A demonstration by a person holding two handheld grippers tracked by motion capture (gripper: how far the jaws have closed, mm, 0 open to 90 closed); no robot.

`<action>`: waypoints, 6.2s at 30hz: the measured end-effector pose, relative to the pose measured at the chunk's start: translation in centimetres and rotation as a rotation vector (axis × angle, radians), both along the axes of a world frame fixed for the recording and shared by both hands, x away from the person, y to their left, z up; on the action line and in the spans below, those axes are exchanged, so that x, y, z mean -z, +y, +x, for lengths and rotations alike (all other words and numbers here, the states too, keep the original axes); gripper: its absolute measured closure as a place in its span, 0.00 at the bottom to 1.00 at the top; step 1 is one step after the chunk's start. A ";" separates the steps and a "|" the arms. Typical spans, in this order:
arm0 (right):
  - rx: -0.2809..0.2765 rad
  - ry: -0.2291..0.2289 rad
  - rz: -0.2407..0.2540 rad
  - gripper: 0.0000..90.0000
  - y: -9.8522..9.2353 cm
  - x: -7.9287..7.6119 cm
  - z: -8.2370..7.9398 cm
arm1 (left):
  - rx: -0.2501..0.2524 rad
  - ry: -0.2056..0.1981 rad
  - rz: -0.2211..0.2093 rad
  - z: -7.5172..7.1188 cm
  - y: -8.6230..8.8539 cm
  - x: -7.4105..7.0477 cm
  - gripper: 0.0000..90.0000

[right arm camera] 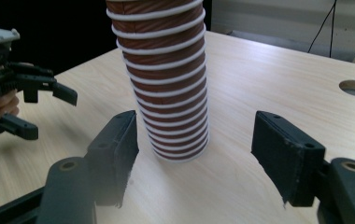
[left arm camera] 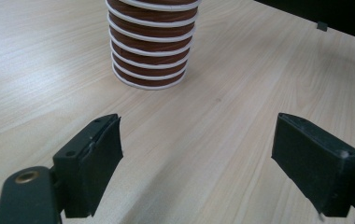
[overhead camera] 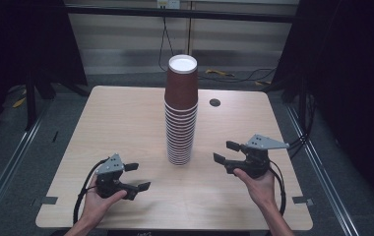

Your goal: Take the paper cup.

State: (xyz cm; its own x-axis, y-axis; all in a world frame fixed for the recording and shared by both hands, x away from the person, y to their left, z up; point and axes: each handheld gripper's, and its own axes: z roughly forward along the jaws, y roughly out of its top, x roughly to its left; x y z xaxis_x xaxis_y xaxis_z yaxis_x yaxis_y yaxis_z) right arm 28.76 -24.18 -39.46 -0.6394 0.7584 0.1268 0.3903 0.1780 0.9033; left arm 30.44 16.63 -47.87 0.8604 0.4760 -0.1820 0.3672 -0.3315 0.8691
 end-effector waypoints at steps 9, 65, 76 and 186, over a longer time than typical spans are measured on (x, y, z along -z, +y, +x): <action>-0.031 -0.023 0.003 0.33 1.2 -1.2 1.1 | 0.007 0.005 -0.005 0.1 0.0 0.0 0.18; -0.216 -0.134 0.039 0.16 5.8 -14.9 6.4 | 0.009 -0.009 0.002 -0.1 0.0 0.0 0.18; -0.239 -0.118 0.016 0.16 7.3 -16.4 8.4 | 0.009 -0.008 0.002 -0.1 0.0 0.0 0.18; -0.214 -0.299 0.273 0.25 6.7 -21.5 8.7 | 0.009 -0.013 0.013 -0.2 0.0 -0.1 0.18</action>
